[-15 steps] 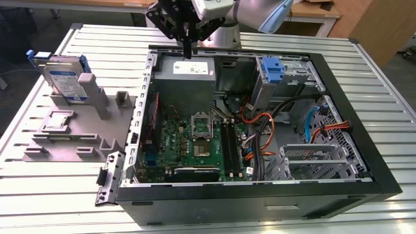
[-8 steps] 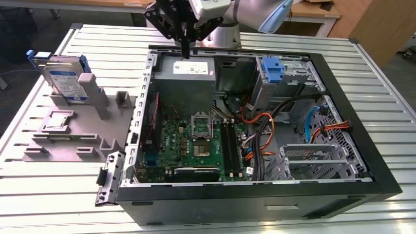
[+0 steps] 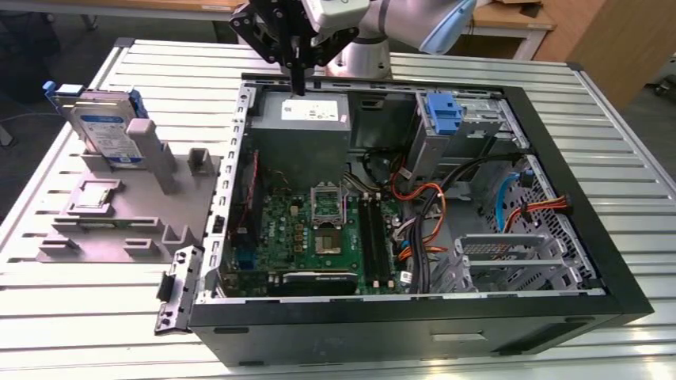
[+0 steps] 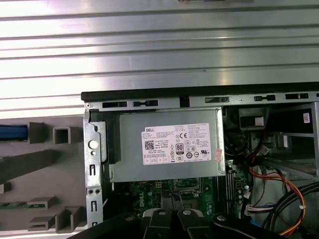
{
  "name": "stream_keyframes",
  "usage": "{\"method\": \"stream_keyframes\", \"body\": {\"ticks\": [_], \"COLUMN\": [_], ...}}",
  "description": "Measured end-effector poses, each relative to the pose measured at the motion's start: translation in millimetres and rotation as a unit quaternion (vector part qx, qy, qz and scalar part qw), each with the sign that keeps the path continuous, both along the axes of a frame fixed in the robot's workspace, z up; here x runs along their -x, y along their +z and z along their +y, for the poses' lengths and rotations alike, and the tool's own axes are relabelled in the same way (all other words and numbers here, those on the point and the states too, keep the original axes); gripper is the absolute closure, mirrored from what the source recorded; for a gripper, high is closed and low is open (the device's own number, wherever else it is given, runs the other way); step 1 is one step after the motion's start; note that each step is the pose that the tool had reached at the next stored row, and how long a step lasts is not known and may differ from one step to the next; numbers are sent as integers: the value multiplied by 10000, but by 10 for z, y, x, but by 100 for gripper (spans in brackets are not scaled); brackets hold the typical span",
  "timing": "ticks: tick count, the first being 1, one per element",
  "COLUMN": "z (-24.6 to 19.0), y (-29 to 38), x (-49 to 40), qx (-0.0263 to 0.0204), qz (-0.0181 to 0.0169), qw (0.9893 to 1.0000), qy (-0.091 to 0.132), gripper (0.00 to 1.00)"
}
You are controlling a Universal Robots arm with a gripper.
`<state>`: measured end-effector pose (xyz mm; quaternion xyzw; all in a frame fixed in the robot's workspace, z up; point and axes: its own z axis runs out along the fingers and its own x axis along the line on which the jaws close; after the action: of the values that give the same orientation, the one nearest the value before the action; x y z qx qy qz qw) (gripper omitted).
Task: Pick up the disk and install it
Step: 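Reach for the disk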
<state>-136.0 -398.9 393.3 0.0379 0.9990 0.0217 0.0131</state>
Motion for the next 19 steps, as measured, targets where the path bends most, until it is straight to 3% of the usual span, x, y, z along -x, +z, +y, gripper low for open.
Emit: {"method": "stream_keyframes", "body": {"ticks": [19], "z": [0], "y": [-1], "x": [35], "qx": [0], "qz": [0], "qw": [10000], "qy": [0], "gripper": [90]}}
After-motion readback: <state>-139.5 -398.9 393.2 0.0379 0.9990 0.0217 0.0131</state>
